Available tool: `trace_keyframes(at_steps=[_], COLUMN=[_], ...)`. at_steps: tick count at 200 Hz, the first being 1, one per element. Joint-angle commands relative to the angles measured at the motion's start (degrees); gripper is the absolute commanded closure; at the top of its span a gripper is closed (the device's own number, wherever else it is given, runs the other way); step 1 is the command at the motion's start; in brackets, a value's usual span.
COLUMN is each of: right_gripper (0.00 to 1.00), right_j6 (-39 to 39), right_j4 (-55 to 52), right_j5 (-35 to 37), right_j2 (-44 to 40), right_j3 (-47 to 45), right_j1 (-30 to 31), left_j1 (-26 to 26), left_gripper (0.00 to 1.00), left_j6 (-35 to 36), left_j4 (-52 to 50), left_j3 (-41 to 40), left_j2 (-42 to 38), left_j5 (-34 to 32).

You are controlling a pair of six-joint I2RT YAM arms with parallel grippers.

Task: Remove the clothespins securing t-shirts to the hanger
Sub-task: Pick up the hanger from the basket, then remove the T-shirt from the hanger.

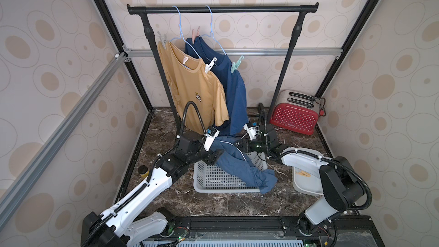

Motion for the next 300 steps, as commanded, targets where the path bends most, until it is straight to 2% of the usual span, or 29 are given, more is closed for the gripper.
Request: trace_keyframes(at_steps=[1, 47, 81, 126, 174, 192, 216, 249, 270, 300], right_gripper=[0.78, 1.0, 1.0, 1.0, 1.0, 1.0, 1.0, 1.0, 1.0, 1.0], right_j6=[1.45, 2.65, 3.56, 6.16, 4.04, 1.35, -3.38, -4.76, -5.26, -8.13], right_j4=[4.59, 7.73, 4.64, -3.31, -12.45, -14.12, -22.35, -27.56, -28.04, -30.51], right_j5=[-2.54, -4.45, -0.24, 15.19, 22.21, 18.6, 15.42, 9.78, 5.69, 3.64], right_j2=[0.25, 1.79, -4.43, -19.46, -30.4, -32.65, -34.42, -35.32, -34.63, -34.27], right_j3=[-0.58, 0.5, -1.63, -8.69, -9.69, -8.54, -3.78, 0.44, 1.69, 4.33], right_j1=[0.02, 0.07, 0.05, 0.07, -0.06, -0.07, -0.09, 0.07, 0.49, 0.8], left_j1=[0.58, 0.98, 1.69, 2.16, 2.19, 2.17, 2.19, 2.66, 5.97, 13.13], left_gripper=[0.23, 0.21, 0.18, 0.17, 0.15, 0.14, 0.11, 0.06, 0.04, 0.03], left_j6=[0.79, 3.3, 5.23, 6.32, 9.41, 12.11, 16.91, 21.66, 23.02, 22.56], left_j4=[-1.59, -6.47, -6.71, -5.82, -2.23, -0.64, 2.28, 4.39, 2.91, 3.45], left_j3=[2.88, 5.09, 5.12, 5.99, 6.68, 6.67, 5.61, 5.46, 6.3, 4.8], left_j2=[-0.13, -0.11, -1.26, -0.17, 1.05, 1.03, 0.67, 1.74, 3.27, 3.47], left_j5=[-1.68, -8.14, -9.89, -9.17, -7.35, -5.67, -4.51, -4.63, 0.38, 8.33])
